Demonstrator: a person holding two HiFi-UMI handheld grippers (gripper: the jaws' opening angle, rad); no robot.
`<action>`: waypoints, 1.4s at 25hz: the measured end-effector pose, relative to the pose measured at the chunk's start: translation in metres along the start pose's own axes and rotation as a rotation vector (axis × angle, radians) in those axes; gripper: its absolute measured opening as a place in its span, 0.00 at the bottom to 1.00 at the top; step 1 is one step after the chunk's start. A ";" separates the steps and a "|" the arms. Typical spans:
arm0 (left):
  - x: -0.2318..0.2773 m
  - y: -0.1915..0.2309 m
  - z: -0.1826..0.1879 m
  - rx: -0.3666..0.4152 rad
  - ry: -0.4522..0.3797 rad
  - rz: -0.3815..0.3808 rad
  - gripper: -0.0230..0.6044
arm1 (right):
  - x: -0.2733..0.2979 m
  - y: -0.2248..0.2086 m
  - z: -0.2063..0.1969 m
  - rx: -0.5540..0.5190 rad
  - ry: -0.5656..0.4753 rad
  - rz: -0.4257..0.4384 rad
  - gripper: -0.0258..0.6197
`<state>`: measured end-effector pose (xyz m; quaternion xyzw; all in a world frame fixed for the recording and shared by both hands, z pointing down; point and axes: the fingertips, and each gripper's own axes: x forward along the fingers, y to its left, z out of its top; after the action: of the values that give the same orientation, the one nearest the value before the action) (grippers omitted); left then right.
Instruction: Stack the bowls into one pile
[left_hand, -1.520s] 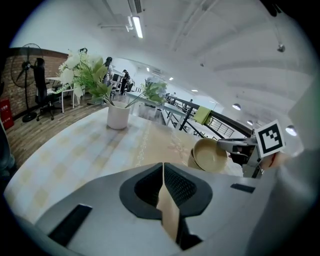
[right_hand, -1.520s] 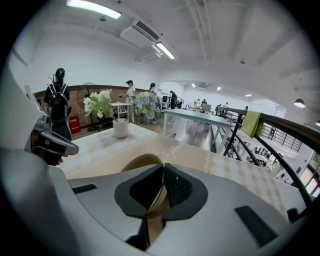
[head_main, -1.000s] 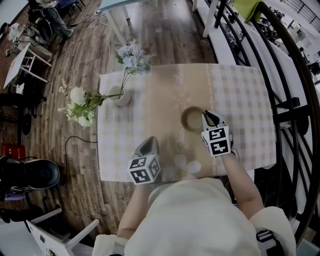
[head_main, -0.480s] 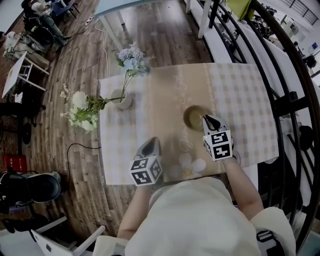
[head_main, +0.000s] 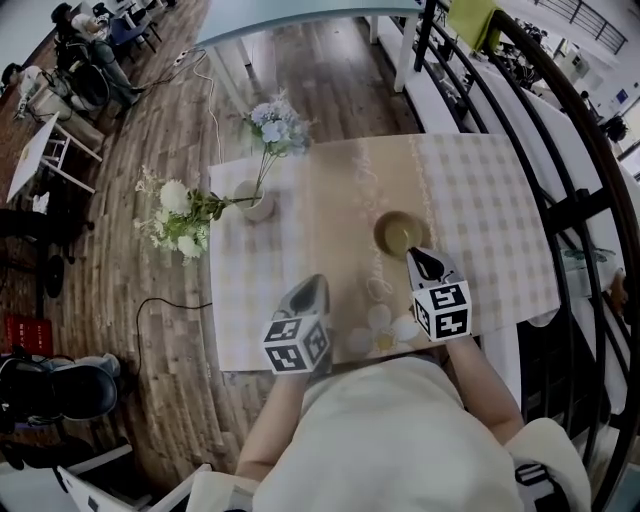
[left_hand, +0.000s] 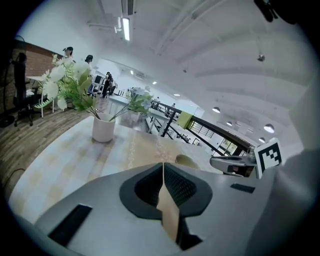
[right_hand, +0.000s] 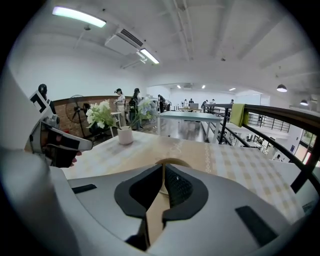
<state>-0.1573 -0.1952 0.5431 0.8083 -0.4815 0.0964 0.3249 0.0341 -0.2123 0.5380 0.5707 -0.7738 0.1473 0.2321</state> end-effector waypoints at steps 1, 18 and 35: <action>-0.003 -0.004 0.000 -0.001 -0.008 -0.006 0.05 | -0.004 0.002 0.001 -0.001 -0.011 0.010 0.05; -0.050 -0.089 -0.032 0.007 -0.076 -0.021 0.05 | -0.109 0.024 0.009 -0.071 -0.160 0.172 0.05; -0.105 -0.175 -0.081 0.049 -0.109 -0.023 0.05 | -0.217 0.016 -0.033 -0.034 -0.218 0.177 0.05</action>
<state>-0.0515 -0.0128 0.4806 0.8255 -0.4865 0.0603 0.2797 0.0772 -0.0144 0.4525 0.5090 -0.8440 0.0914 0.1423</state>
